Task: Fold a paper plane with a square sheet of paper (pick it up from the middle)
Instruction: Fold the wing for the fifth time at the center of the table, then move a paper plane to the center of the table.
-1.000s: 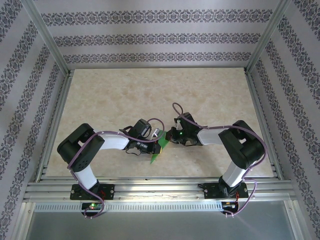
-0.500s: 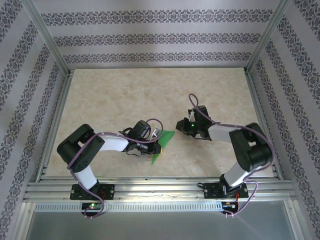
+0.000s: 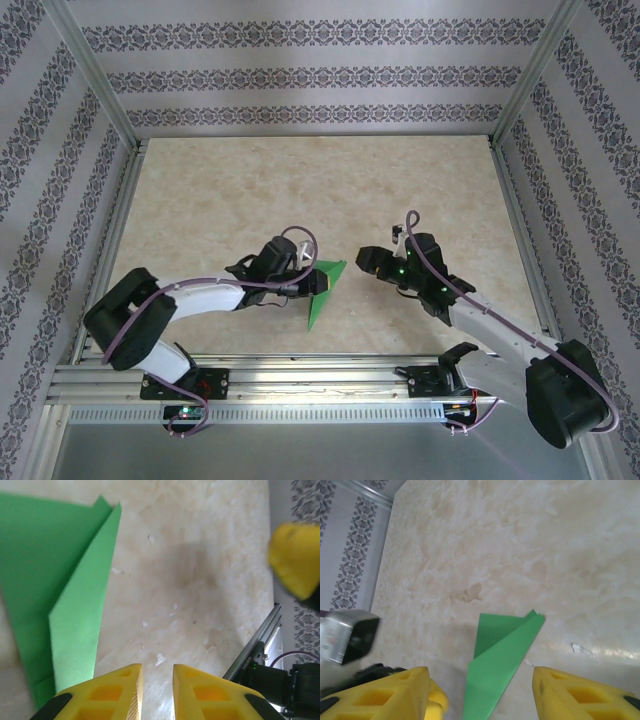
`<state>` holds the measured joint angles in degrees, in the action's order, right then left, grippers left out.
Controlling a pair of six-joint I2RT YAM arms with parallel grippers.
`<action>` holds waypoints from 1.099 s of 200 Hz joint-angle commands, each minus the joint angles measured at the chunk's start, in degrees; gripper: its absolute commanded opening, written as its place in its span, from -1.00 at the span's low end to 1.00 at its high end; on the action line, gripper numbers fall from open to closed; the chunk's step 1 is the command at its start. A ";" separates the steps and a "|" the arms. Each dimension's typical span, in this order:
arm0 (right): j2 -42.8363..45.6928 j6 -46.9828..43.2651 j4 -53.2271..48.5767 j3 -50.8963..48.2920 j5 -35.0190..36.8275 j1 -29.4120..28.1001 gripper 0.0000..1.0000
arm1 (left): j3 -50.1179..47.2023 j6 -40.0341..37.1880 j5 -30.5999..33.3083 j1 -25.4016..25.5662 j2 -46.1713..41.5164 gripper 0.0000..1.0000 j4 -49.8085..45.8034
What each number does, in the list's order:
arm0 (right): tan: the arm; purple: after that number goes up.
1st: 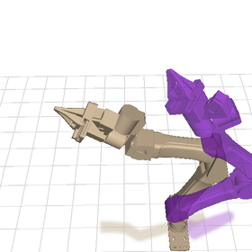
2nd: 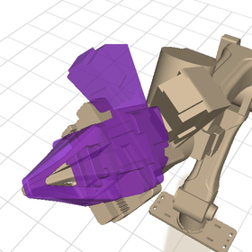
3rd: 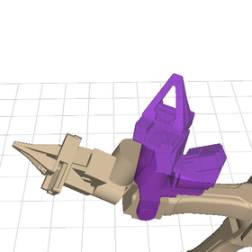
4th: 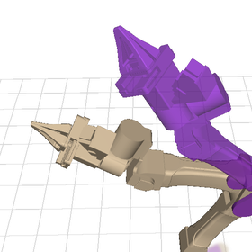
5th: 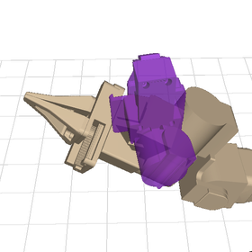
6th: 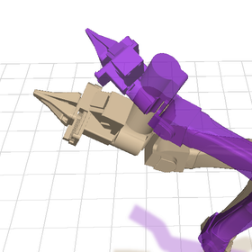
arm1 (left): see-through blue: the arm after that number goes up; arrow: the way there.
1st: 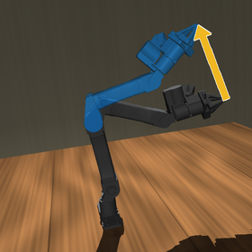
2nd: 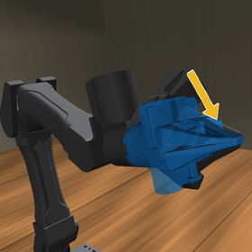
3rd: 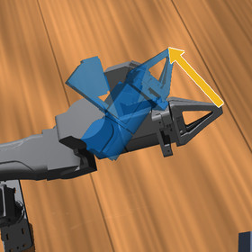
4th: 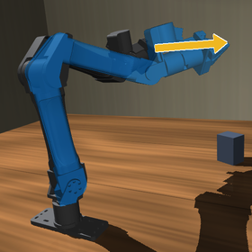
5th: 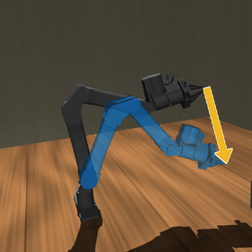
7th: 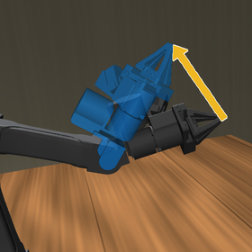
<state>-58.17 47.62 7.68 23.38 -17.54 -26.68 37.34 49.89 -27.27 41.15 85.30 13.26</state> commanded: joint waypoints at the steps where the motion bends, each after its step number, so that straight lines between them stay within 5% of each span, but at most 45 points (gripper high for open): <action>1: 0.66 3.44 -1.76 -2.16 1.10 -1.67 0.15 | -2.57 -3.15 -1.38 -5.00 -2.17 -0.56 -6.05; 25: -0.93 6.31 0.45 -3.34 1.60 -3.97 0.14 | -2.42 -4.64 -4.49 -8.23 -1.72 -0.57 -7.79; 129: -12.90 6.61 2.15 0.75 0.94 -8.52 0.14 | 2.09 -3.92 -13.37 -8.63 9.23 -0.59 -6.30; 220: -14.17 6.28 2.68 1.06 0.56 -8.69 0.16 | 5.17 -5.08 -9.59 -8.58 11.45 -0.57 -11.85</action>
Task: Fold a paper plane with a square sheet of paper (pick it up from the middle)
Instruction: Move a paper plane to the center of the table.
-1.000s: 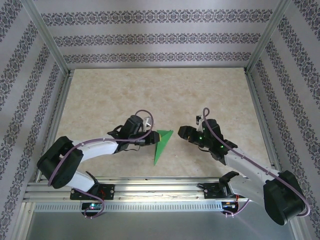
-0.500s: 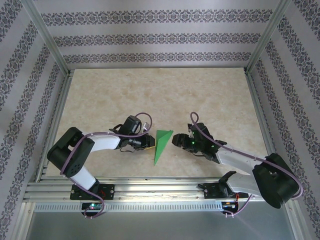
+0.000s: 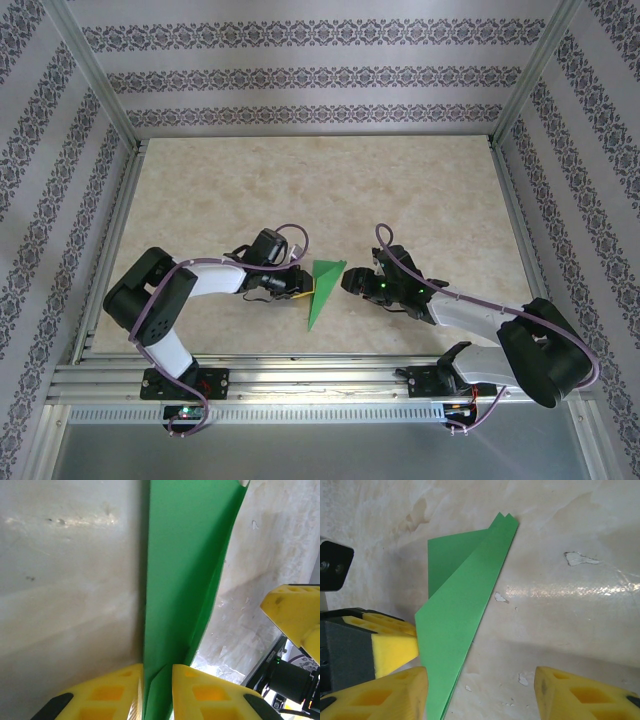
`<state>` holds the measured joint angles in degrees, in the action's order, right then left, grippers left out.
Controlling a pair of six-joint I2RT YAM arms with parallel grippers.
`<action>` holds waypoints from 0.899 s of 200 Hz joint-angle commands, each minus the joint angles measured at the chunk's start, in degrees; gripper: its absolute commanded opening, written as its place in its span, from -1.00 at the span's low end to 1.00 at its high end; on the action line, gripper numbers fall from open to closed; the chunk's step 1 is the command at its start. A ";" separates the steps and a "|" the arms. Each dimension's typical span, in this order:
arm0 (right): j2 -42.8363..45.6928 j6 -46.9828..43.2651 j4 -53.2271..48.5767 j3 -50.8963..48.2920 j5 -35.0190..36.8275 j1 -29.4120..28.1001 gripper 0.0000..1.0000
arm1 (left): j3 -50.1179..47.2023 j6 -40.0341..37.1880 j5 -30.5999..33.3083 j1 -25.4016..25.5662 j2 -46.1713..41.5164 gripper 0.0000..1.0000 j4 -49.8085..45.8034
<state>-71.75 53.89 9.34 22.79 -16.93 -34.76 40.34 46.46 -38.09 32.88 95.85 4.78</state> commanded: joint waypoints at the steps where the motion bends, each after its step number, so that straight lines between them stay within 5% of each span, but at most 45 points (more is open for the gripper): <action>1: -0.64 0.04 1.07 1.65 -0.04 -0.59 0.16 | 2.27 -1.69 1.16 -0.34 0.95 -0.57 -3.41; 107: -3.66 -0.03 1.61 2.97 -1.62 -0.83 0.17 | 3.78 0.45 -3.06 -0.36 5.24 -0.58 1.35; 180: -4.54 -0.19 1.64 3.49 -2.08 -1.09 0.18 | 2.71 2.86 -5.60 -0.36 5.95 -0.80 7.32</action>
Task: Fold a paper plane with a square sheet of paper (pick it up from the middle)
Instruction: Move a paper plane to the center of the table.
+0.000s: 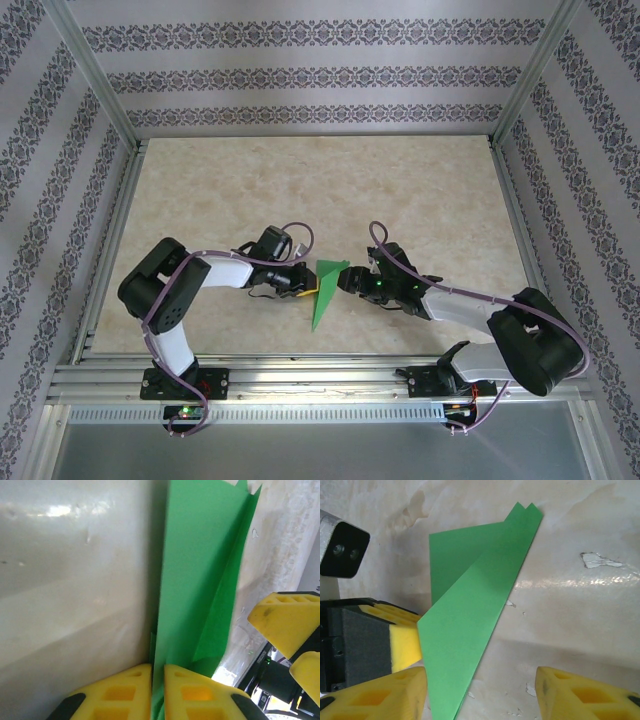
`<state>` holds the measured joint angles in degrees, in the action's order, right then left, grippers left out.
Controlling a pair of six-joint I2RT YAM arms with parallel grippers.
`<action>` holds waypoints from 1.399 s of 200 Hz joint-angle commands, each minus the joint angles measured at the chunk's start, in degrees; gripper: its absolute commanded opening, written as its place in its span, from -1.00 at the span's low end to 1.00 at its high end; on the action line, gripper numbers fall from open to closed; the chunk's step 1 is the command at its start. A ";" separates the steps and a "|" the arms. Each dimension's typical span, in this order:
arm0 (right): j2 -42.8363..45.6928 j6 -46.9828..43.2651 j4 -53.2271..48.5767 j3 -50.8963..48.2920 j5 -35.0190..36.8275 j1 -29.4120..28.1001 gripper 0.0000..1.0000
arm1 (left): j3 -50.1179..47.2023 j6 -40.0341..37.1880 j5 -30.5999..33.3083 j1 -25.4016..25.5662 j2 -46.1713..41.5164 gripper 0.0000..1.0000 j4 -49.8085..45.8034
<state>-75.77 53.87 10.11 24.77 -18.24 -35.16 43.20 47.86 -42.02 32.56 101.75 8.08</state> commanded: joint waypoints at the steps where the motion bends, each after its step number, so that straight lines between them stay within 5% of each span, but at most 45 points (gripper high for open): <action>1: -0.52 -0.17 0.88 1.50 -0.76 -0.66 0.18 | -0.19 1.46 -1.66 -0.03 -0.01 -0.80 4.08; 35: -0.11 -0.08 -0.28 1.89 -1.17 -0.74 0.19 | -0.25 1.46 -0.56 -0.04 -3.48 -1.00 4.11; 101: -0.27 2.39 -0.14 6.48 -5.04 -2.23 0.16 | 3.80 -5.80 8.31 0.23 -12.62 -1.00 -11.48; 210: -13.90 6.69 -0.23 16.03 -5.60 -5.32 -0.14 | 7.10 -9.89 13.11 1.72 -12.98 -1.00 -20.27; 280: -15.53 7.30 -1.24 13.13 -3.81 -5.27 -0.34 | 7.15 -11.03 15.02 1.77 -12.29 -1.00 -22.29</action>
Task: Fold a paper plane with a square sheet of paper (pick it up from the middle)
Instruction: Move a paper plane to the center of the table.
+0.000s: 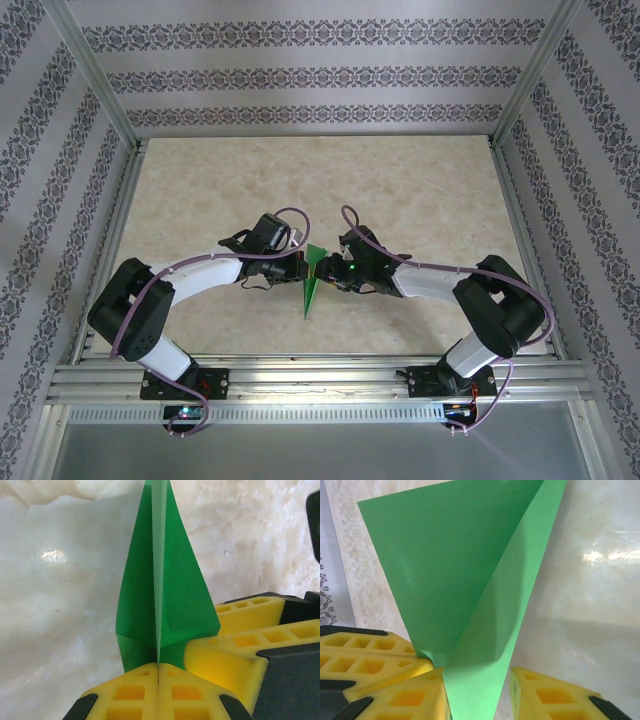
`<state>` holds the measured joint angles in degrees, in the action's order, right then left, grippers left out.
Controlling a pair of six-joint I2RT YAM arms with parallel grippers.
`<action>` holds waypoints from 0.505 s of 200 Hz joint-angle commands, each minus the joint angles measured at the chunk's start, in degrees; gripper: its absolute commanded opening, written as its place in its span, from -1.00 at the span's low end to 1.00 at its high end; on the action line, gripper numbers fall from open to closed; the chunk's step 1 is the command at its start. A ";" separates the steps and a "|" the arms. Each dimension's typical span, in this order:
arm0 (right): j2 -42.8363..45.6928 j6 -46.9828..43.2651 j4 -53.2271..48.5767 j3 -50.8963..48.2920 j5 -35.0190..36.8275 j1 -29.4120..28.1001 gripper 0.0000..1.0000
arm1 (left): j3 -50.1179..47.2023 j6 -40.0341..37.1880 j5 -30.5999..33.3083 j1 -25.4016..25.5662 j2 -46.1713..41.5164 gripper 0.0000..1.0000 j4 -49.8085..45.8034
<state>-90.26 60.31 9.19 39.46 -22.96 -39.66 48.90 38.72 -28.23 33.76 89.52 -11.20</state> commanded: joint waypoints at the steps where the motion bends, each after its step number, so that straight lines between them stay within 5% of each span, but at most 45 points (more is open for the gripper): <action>1: -1.01 0.85 -0.19 -1.61 0.91 -0.77 -0.34 | 1.45 -1.94 1.19 0.59 0.00 -1.00 -3.07; 101: -1.98 1.16 1.87 -2.30 0.03 -0.83 -0.82 | 1.63 -2.59 0.74 0.96 2.35 -0.96 -3.99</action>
<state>-91.29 61.54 9.72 37.28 -22.98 -39.66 49.06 37.65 -27.77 33.80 90.70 -13.10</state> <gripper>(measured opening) 0.123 0.038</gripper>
